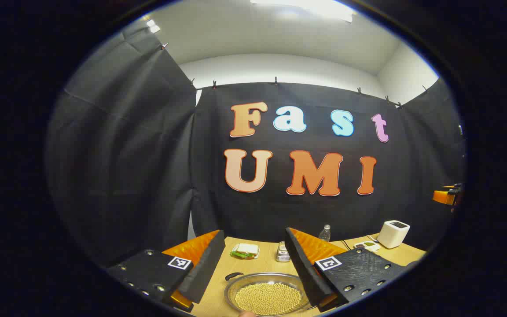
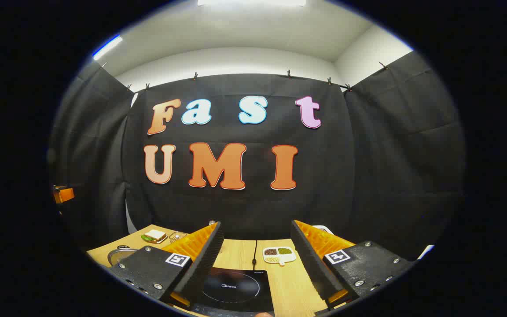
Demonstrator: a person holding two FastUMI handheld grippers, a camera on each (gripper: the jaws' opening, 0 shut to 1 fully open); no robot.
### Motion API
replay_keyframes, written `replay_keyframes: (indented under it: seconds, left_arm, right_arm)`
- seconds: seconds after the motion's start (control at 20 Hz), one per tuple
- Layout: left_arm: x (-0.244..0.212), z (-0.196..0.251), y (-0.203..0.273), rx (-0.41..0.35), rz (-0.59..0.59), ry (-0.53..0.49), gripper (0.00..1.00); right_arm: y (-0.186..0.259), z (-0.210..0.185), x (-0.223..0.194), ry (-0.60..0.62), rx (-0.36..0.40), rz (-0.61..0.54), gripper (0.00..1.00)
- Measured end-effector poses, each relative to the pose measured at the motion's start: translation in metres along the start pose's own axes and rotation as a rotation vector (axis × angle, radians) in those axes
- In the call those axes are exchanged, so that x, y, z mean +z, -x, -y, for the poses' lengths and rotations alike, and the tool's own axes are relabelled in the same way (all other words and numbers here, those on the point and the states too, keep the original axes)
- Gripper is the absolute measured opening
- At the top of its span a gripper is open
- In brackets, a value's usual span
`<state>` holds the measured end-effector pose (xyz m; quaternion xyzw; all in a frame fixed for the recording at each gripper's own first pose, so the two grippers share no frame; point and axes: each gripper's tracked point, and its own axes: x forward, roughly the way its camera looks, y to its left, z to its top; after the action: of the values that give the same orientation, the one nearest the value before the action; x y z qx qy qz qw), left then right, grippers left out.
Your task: First push the handle of the pot to place it horizontally, then grasp the pot with both hands and set it on the induction cooktop.
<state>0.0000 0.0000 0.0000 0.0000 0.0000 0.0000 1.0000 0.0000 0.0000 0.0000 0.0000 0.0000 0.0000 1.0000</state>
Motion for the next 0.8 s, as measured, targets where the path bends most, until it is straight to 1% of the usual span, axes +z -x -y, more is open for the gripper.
replay_keyframes:
  seconds: [0.2,0.25,0.35,0.4,0.55,0.6,0.65,0.8]
  left_arm:
    - [0.006,0.013,-0.009,-0.047,0.006,0.028,0.87]
    - [0.008,0.021,-0.014,-0.064,0.004,0.037,0.87]
    - [0.012,0.031,-0.021,-0.083,-0.003,0.045,0.87]
    - [0.011,0.033,-0.020,-0.087,-0.002,0.045,0.87]
    - [0.014,0.035,-0.016,-0.084,0.007,0.035,0.87]
    - [0.015,0.036,-0.014,-0.086,0.009,0.028,0.87]
    - [0.016,0.040,-0.013,-0.091,0.012,0.020,0.87]
    - [0.017,0.049,-0.011,-0.106,0.017,0.008,0.87]
  right_arm:
    - [0.001,0.012,0.000,-0.022,-0.019,0.005,0.95]
    - [0.002,0.014,-0.001,-0.022,-0.022,0.003,1.00]
    - [0.004,0.019,-0.003,-0.021,-0.027,-0.001,1.00]
    - [0.004,0.021,-0.004,-0.018,-0.027,-0.002,0.95]
    - [0.006,0.024,-0.004,-0.013,-0.026,-0.001,0.95]
    - [0.006,0.026,-0.004,-0.016,-0.025,0.000,1.00]
    - [0.006,0.027,-0.003,-0.020,-0.026,0.003,0.96]
    - [0.007,0.033,-0.002,-0.030,-0.033,0.009,0.96]
